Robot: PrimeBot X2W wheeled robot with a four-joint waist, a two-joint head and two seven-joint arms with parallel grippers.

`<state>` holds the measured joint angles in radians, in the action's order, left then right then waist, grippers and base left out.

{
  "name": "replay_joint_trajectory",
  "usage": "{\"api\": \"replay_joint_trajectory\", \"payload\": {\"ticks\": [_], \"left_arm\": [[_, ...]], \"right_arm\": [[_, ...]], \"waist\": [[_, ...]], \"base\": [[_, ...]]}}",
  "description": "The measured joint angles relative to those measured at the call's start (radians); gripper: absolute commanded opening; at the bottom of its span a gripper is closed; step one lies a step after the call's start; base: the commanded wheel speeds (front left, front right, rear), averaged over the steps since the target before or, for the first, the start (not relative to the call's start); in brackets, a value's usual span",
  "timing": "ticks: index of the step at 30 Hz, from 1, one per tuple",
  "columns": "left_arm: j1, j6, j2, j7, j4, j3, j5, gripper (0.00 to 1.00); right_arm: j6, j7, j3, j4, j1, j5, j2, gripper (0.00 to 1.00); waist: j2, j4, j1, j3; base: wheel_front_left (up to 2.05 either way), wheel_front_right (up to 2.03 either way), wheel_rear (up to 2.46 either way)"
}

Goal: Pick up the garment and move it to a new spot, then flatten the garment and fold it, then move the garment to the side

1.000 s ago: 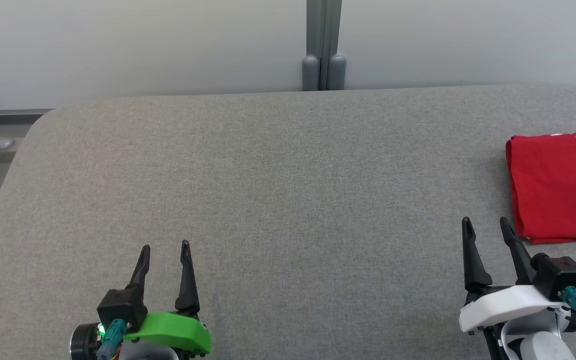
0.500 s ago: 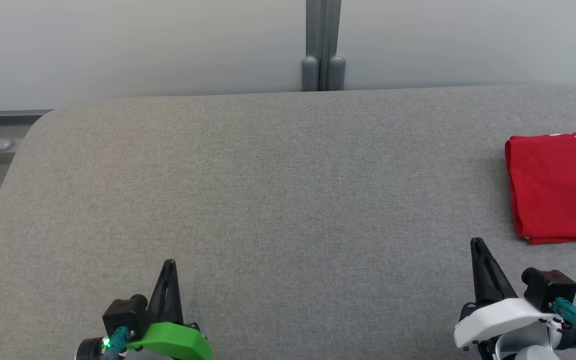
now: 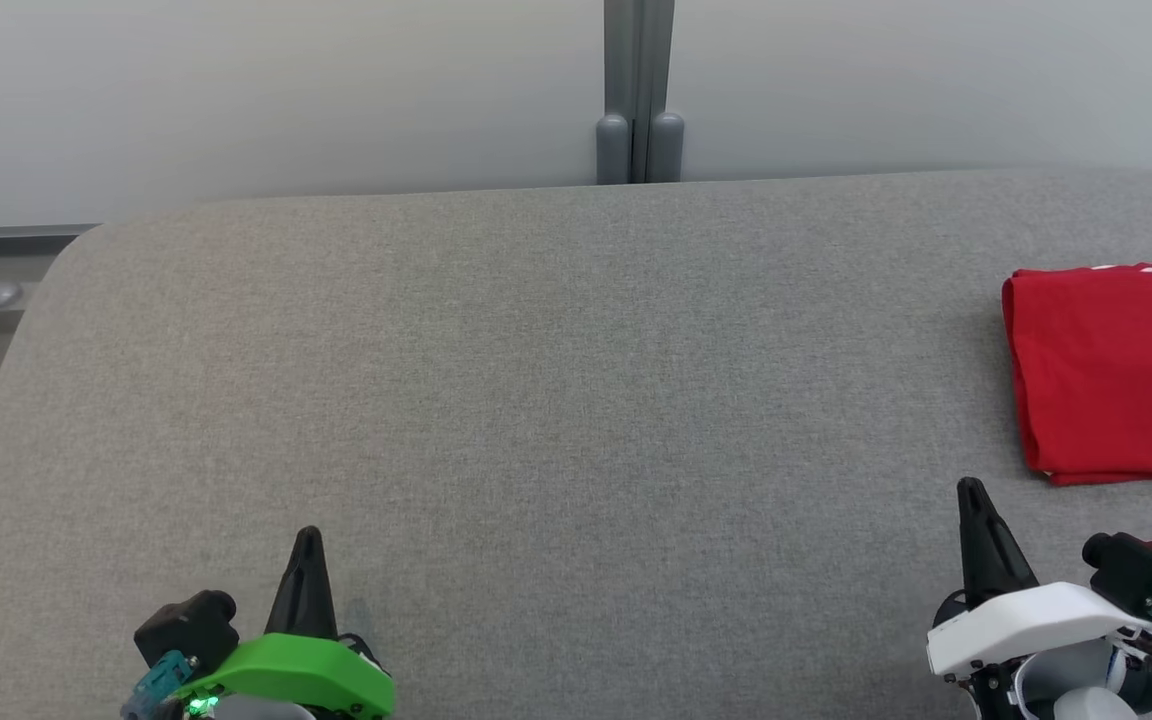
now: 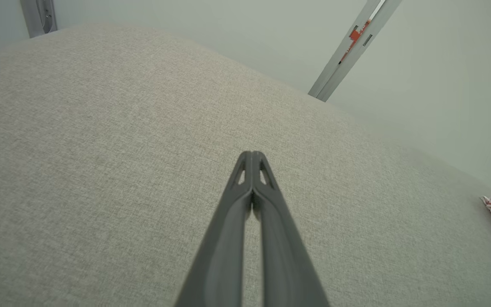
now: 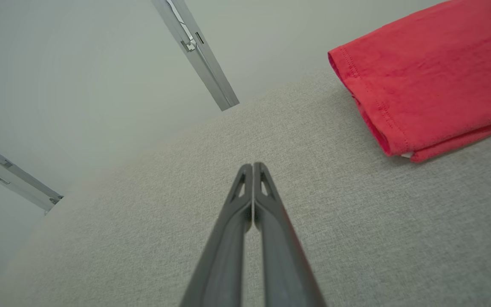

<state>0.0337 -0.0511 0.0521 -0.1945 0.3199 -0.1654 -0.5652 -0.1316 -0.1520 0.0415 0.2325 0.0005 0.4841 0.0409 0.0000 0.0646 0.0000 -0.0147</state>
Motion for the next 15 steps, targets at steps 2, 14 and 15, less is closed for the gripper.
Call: {"api": "replay_joint_trajectory", "payload": {"ticks": [2, 14, 15], "left_arm": [[0.000, 0.006, 0.000, 0.008, -0.002, 0.006, -0.031, 0.00], [0.004, 0.034, 0.002, 0.053, -0.017, 0.044, -0.204, 0.00], [0.004, 0.035, 0.003, 0.054, -0.018, 0.048, -0.219, 0.00]], "right_arm": [[0.000, 0.007, 0.002, 0.000, -0.005, 0.034, 0.000, 0.00], [0.000, 0.049, 0.012, 0.002, -0.018, 0.215, 0.001, 0.00], [0.000, 0.055, 0.014, 0.002, -0.019, 0.231, 0.001, 0.00]], "waist": [[0.0000, -0.001, 0.0000, 0.000], [0.0000, -0.008, 0.0000, 0.001], [0.0000, -0.009, 0.0000, 0.002]], "base": [[0.00, 0.00, 0.00], [0.00, 0.00, 0.00], [0.00, 0.00, 0.00]]}}
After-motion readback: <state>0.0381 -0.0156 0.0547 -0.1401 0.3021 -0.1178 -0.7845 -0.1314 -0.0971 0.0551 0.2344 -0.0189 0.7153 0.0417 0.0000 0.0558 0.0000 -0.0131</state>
